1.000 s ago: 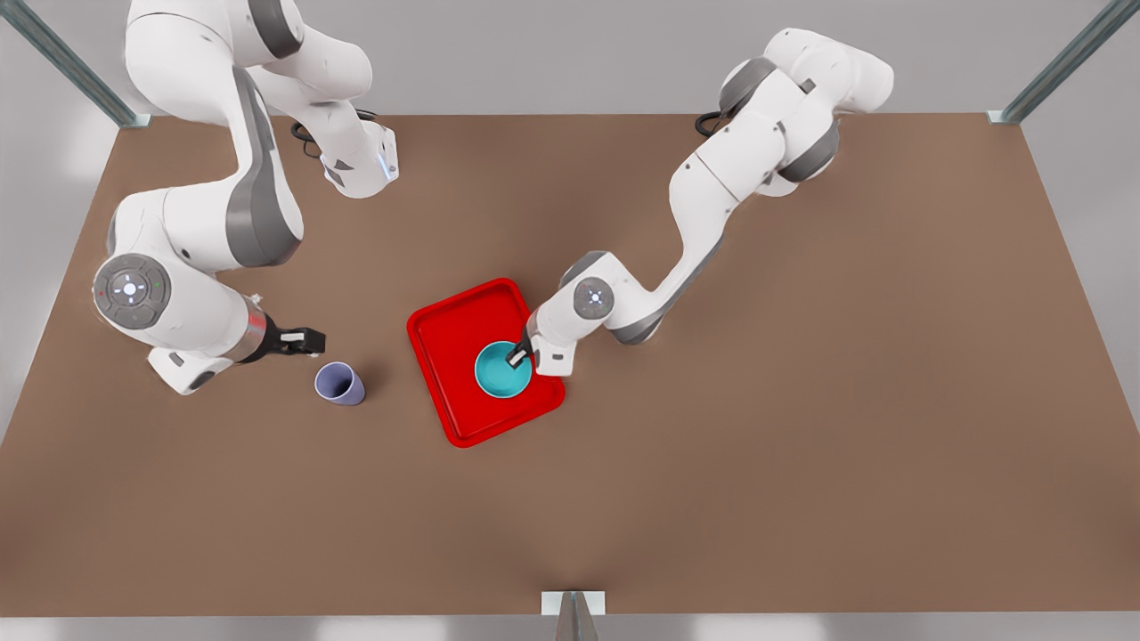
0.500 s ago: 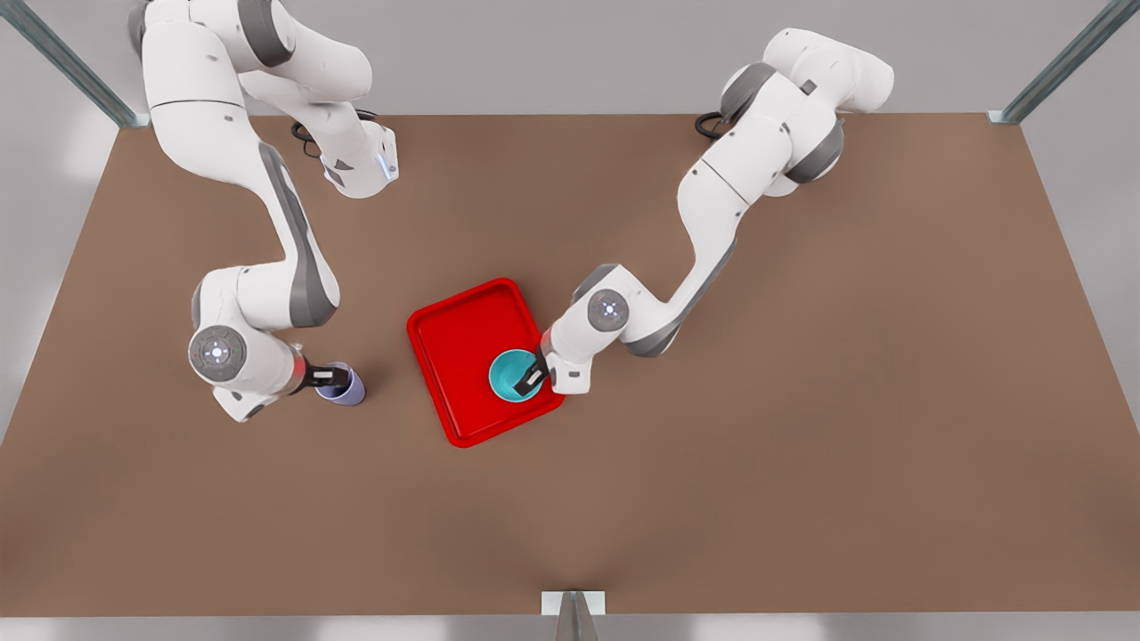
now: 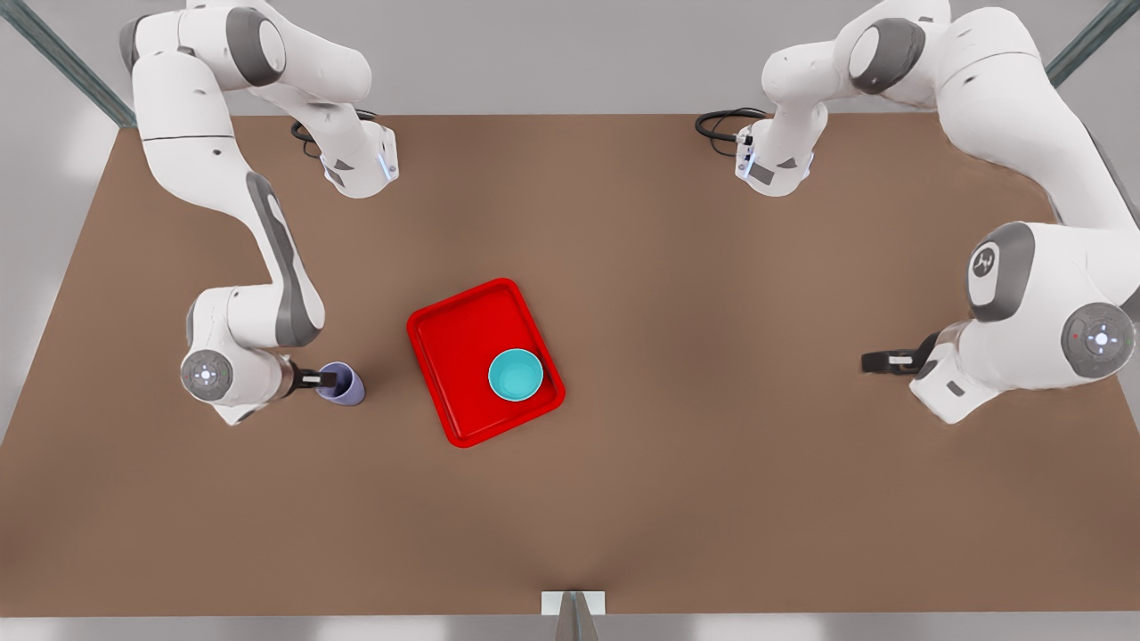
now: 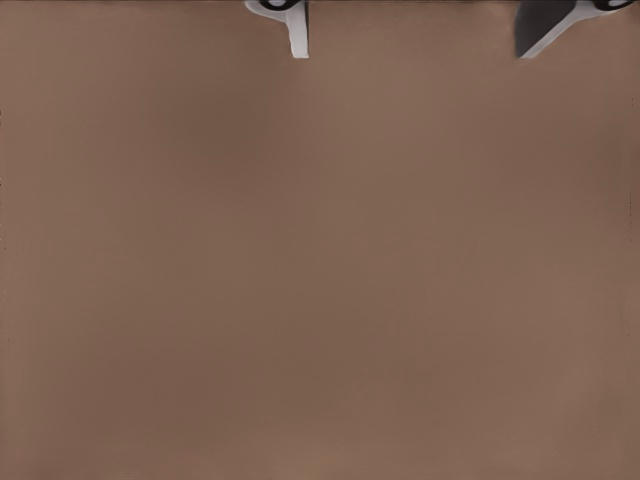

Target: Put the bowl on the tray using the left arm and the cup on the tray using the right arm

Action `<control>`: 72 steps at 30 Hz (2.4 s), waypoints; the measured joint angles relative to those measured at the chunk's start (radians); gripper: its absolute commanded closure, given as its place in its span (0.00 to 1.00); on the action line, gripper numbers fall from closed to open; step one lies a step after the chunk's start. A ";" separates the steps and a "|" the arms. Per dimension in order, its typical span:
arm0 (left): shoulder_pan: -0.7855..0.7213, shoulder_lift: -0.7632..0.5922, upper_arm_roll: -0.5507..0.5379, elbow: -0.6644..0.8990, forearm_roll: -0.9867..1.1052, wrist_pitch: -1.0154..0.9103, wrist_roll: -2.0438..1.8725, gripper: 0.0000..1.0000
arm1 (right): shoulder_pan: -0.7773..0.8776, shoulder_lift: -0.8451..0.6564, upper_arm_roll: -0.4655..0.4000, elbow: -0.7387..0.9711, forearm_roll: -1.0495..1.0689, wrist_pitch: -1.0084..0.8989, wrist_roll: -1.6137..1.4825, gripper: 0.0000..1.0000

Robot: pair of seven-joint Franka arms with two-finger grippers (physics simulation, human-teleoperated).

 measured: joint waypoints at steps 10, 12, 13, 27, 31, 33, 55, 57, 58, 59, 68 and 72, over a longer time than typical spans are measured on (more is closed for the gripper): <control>-0.056 -0.250 0.085 -0.411 -0.036 0.253 0.002 0.00 | -0.008 0.007 -0.002 -0.017 0.000 0.034 0.001 0.00; -0.057 -0.250 0.085 -0.411 -0.037 0.250 0.003 0.00 | -0.003 0.011 -0.002 -0.018 -0.001 0.047 0.000 0.00; -0.056 -0.249 0.085 -0.411 -0.038 0.250 0.001 0.00 | 0.002 0.012 -0.002 -0.018 -0.001 0.048 0.001 0.00; -0.057 -0.237 0.087 -0.413 -0.040 0.233 0.000 0.00 | 0.005 0.081 -0.002 -0.017 -0.002 0.092 0.001 0.41; -0.057 -0.237 0.086 -0.413 -0.040 0.224 0.001 0.00 | 0.005 0.081 -0.001 -0.015 -0.002 0.089 0.002 0.79; -0.057 -0.236 0.086 -0.415 -0.040 0.224 -0.001 0.00 | 0.002 0.080 0.000 -0.014 0.000 0.083 0.007 0.79; -0.060 -0.237 0.085 -0.425 -0.040 0.222 -0.002 0.00 | 0.012 0.063 0.169 0.186 0.013 -0.146 -0.032 0.79; -0.059 -0.236 0.085 -0.425 -0.040 0.222 -0.002 0.00 | 0.012 0.058 0.217 0.202 0.015 -0.168 -0.011 0.79; -0.059 -0.236 0.085 -0.425 -0.040 0.222 -0.002 0.00 | 0.014 0.058 0.251 0.221 0.014 -0.192 0.034 0.79; -0.060 -0.236 0.085 -0.425 -0.040 0.222 -0.002 0.00 | 0.014 0.058 0.291 0.226 0.014 -0.202 0.072 0.79; -0.061 -0.235 0.085 -0.425 -0.040 0.219 -0.001 0.00 | 0.097 0.064 0.424 0.218 0.055 -0.189 0.242 0.79; -0.061 -0.235 0.085 -0.429 -0.040 0.219 -0.001 0.00 | 0.108 0.067 0.423 0.205 0.059 -0.191 0.243 0.79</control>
